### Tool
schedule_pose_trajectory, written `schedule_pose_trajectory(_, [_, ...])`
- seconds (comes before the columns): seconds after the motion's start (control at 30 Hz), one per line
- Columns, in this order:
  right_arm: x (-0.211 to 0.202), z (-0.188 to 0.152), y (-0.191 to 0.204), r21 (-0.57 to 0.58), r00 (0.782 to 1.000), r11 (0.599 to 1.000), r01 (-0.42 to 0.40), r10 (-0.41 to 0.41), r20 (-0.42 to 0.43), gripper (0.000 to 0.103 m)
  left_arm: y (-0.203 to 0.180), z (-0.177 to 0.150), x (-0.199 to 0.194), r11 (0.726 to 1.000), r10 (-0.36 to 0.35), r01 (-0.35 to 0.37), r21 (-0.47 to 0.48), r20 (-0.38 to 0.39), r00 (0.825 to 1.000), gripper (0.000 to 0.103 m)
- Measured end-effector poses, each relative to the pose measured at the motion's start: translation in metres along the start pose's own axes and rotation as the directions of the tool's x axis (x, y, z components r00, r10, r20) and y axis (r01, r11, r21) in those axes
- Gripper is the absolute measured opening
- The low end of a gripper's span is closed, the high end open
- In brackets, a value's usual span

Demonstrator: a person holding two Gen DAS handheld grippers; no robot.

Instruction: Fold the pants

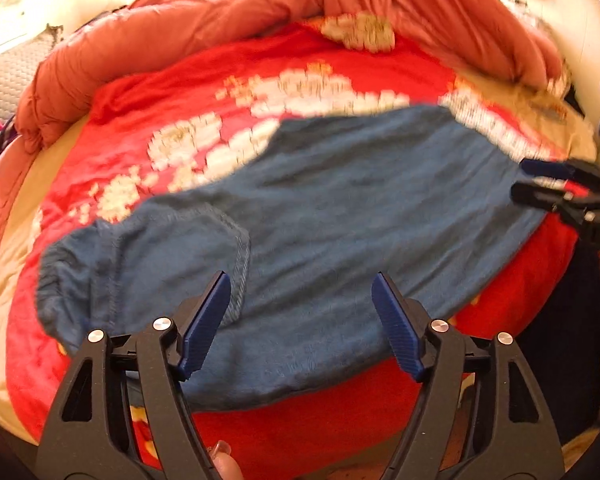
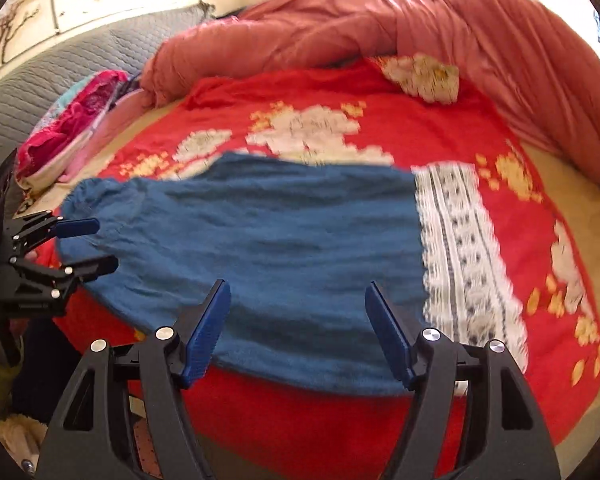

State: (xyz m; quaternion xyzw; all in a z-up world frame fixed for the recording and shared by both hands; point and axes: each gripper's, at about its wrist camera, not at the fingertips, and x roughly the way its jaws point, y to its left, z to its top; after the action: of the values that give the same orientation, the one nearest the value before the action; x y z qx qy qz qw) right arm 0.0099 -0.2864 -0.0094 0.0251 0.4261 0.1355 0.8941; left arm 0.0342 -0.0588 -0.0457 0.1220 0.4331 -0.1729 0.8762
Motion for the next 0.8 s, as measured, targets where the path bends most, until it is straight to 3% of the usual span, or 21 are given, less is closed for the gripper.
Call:
schedule_pose_trajectory(0.1, [0.010, -0.009, -0.011, 0.007, 0.996, 0.997, 0.072, -0.072, -0.053, 0.068, 0.003, -0.011, 0.014, 1.000, -0.002, 0.002, -0.005, -0.050, 0.999, 0.071])
schedule_pose_trajectory(0.2, [0.008, -0.016, -0.028, 0.083, 0.999, 0.996, 0.008, -0.005, -0.034, 0.069, 0.010, -0.016, 0.018, 0.998, -0.043, 0.041, -0.038, -0.053, 0.998, 0.072])
schedule_pose_trajectory(0.3, [0.006, -0.016, -0.027, 0.077, 1.000, 0.997, 0.016, -0.014, -0.022, 0.068, 0.009, -0.017, 0.018, 0.999, -0.038, 0.036, -0.036, -0.046, 0.998, 0.072])
schedule_pose_trajectory(0.5, [-0.032, -0.013, -0.023, 0.070, 0.990, 0.997, 0.037, -0.046, 0.135, 0.068, -0.002, 0.004, -0.013, 0.997, -0.070, 0.070, -0.021, 0.017, 0.997, 0.079])
schedule_pose_trajectory(0.6, [-0.044, -0.014, -0.034, 0.105, 0.984, 0.993, 0.048, -0.065, 0.165, 0.068, -0.011, 0.016, -0.022, 0.997, -0.081, 0.081, -0.001, 0.053, 0.995, 0.080])
schedule_pose_trajectory(0.8, [-0.058, -0.023, -0.062, 0.206, 0.977, 0.977, 0.049, -0.089, 0.193, 0.068, -0.036, 0.050, -0.013, 0.992, -0.128, 0.127, 0.028, 0.055, 0.990, 0.083])
